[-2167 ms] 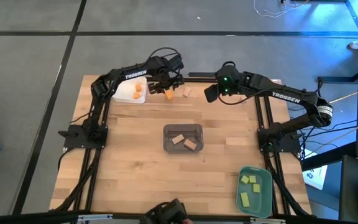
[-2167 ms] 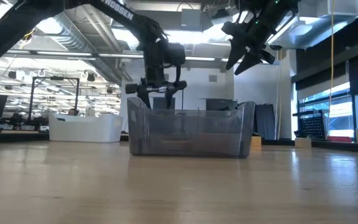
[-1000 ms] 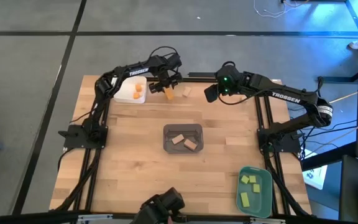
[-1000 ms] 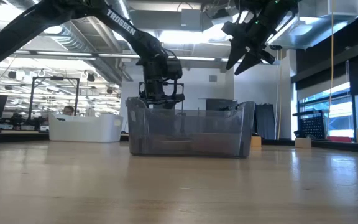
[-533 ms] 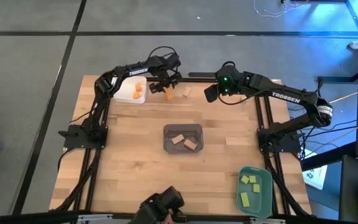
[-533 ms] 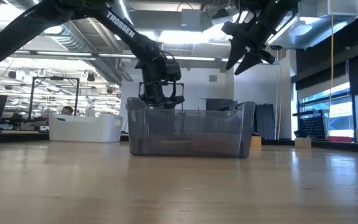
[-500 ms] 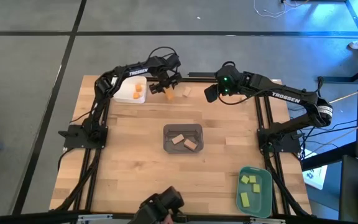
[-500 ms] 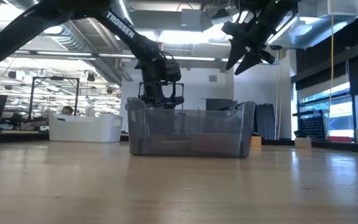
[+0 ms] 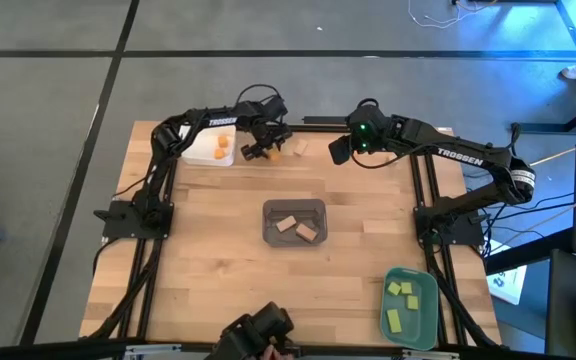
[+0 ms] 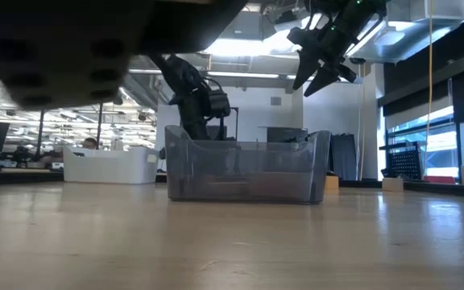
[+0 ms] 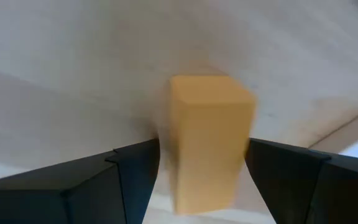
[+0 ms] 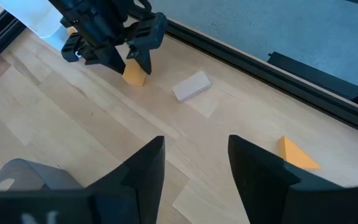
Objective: Sort & place blocks by color
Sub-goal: Put the yellow block into the white bin
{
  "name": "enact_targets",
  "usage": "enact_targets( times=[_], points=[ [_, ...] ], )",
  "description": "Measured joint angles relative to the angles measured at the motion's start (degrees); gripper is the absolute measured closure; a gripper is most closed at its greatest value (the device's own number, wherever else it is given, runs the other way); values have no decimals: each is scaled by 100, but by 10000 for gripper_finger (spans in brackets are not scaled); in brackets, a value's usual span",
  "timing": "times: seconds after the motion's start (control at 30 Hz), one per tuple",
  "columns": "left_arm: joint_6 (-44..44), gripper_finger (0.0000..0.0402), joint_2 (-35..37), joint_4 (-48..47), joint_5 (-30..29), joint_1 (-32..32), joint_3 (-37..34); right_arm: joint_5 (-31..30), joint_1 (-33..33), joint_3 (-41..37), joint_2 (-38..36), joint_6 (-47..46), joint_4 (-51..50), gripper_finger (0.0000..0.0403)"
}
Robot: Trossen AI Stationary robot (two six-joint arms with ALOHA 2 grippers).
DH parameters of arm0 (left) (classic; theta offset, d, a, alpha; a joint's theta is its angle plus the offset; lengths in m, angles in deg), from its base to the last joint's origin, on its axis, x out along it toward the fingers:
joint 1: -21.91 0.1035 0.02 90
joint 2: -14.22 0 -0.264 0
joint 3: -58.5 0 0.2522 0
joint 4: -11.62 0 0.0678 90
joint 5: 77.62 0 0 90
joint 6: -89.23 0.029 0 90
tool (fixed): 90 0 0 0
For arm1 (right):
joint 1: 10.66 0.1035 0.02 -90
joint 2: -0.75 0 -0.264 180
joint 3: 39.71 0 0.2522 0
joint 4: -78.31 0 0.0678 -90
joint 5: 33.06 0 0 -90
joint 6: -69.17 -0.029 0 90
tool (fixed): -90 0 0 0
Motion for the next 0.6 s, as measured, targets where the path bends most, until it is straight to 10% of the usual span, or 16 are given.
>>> enact_targets(
  times=[0.6],
  points=[
    [641, 178, -17, 707, -990, -205, 62, 0, -1, 0, 0, 1, 0, 227]
  ],
)
